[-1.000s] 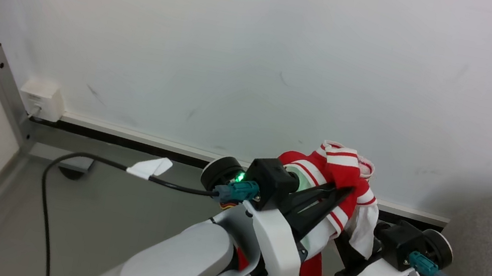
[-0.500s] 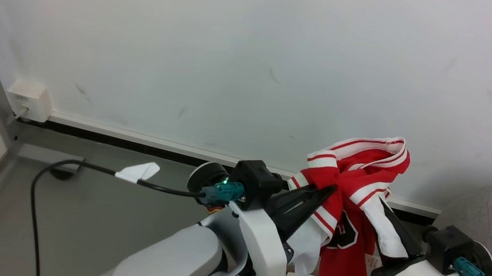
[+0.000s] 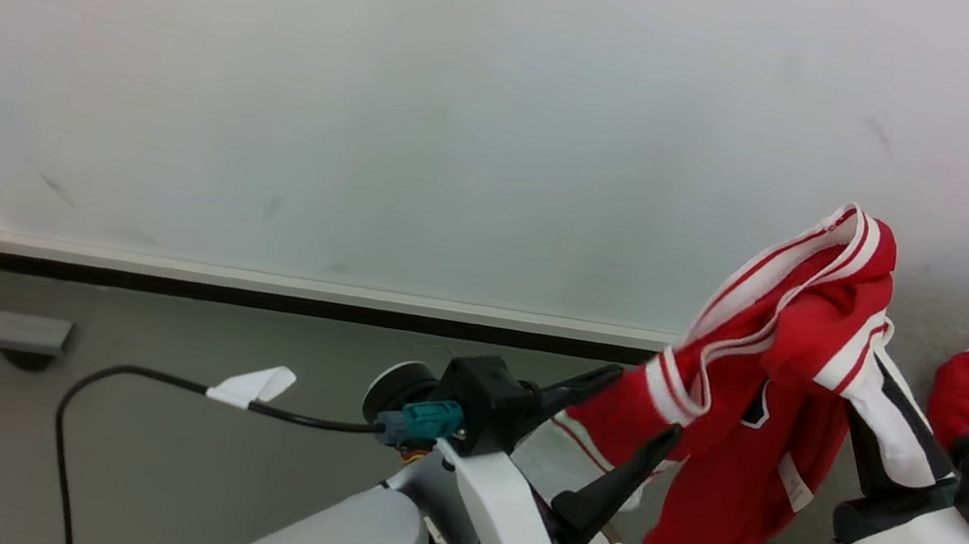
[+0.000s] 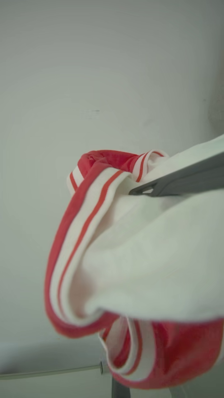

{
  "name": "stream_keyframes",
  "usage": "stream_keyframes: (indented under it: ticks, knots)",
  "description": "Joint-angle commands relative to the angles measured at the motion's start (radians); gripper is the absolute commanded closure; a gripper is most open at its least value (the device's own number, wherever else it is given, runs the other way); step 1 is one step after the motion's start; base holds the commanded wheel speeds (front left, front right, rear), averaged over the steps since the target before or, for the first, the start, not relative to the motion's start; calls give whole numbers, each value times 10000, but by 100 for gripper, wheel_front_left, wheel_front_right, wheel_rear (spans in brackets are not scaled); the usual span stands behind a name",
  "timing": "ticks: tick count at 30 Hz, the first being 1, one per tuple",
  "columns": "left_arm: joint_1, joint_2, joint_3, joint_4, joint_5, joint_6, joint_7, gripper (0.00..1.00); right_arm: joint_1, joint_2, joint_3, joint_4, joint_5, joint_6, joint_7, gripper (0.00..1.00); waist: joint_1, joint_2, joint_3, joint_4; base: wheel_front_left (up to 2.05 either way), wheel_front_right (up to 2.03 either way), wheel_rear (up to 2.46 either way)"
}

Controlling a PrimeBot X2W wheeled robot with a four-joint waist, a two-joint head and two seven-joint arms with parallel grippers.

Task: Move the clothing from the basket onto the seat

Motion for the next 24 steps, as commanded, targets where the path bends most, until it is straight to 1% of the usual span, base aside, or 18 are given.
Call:
stream_keyframes:
  ticks: [1,10,11,13,19,24]
  knots:
    - [143,60,36,-80,-59,52,-86,0,172,-158,-160,-141,-124,-23,-30,100,0,-1,109,-371,0,0,0]
    - [196,311,-84,-220,202,171,-229,0,676,-559,-1595,-1223,-711,-23,-28,100,0,-1,424,-1626,0,0,0]
    - [196,311,-84,-220,202,171,-229,0,676,-559,-1595,-1223,-711,-23,-28,100,0,-1,424,-1626,0,0,0]
    - [182,385,-126,-232,334,193,-278,0,819,-591,-1852,-1536,-871,-23,-29,100,0,-1,504,-1944,0,0,0]
    - [96,552,-268,-169,613,274,-483,0,1358,-456,-2494,-2557,-1285,-23,230,100,0,-1,755,-2826,0,0,0]
    - [39,606,-317,-116,711,284,-593,0,1741,-203,-2851,-3263,-1291,-23,447,100,0,-1,998,-3321,0,0,0]
